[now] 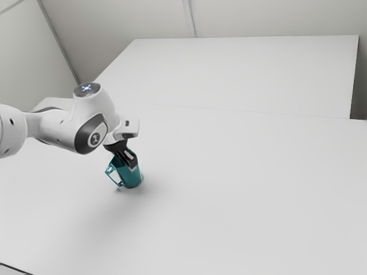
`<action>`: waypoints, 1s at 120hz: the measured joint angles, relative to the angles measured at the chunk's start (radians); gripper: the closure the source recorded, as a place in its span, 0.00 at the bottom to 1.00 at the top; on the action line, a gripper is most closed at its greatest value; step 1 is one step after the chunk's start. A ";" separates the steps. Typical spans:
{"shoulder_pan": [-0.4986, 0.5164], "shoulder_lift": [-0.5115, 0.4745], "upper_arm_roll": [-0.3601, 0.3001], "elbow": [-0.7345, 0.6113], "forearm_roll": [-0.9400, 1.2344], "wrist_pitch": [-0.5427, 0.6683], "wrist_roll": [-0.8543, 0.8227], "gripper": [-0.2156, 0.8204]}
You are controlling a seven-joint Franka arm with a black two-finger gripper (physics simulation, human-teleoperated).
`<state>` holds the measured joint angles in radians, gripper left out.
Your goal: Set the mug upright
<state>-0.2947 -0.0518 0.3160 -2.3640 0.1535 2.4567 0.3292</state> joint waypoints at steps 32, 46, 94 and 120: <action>-0.010 -0.040 0.000 0.017 0.003 -0.022 -0.001 0.62; -0.013 -0.065 -0.001 0.031 0.012 -0.043 -0.001 0.62; 0.018 0.059 -0.033 0.516 -0.064 -0.411 -0.041 0.44; 0.186 0.204 -0.163 0.810 -0.126 -0.689 -0.089 0.29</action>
<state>-0.1089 0.1526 0.1535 -1.5535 0.0270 1.7672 0.2407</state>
